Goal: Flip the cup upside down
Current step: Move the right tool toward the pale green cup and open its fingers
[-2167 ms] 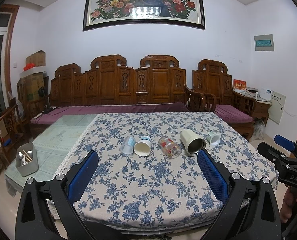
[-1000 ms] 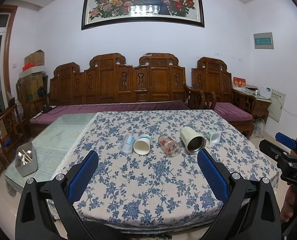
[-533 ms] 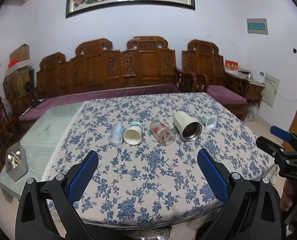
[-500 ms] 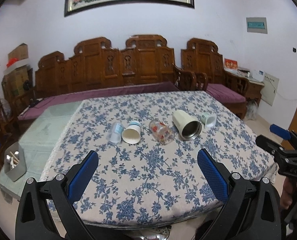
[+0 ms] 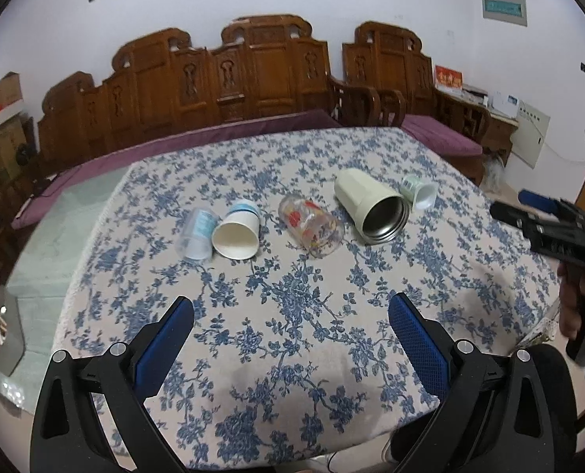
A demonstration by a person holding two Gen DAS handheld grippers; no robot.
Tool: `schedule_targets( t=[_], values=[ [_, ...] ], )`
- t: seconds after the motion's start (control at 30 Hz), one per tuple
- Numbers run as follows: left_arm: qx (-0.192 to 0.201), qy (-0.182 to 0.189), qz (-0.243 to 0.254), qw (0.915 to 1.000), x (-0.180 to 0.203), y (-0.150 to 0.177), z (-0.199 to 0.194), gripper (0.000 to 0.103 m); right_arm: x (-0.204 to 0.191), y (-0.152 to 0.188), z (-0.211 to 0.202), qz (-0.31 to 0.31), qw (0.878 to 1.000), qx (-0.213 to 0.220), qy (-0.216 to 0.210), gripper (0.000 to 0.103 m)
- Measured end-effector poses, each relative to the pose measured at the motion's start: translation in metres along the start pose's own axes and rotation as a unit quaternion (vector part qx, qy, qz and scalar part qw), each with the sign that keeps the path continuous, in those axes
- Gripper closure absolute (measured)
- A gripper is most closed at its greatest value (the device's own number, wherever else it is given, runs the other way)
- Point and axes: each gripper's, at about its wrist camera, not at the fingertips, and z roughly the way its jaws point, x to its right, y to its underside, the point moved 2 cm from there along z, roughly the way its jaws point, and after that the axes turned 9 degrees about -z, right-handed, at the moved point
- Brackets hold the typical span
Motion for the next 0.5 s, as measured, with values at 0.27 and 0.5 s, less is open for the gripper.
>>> schedule_targets(
  t=[0.27, 0.5],
  values=[
    [-0.028, 0.014, -0.003, 0.9995, -0.002, -0.011, 0.057, 0.008, 0.040, -0.017, 0.073, -0.011, 0.998, -0.060, 0.009, 0.010],
    [-0.042, 0.031, -0.002, 0.9987, 0.005, -0.024, 0.095, 0.008, 0.071, -0.036, 0.132, -0.008, 0.994, -0.105, 0.009, 0.019]
  ],
)
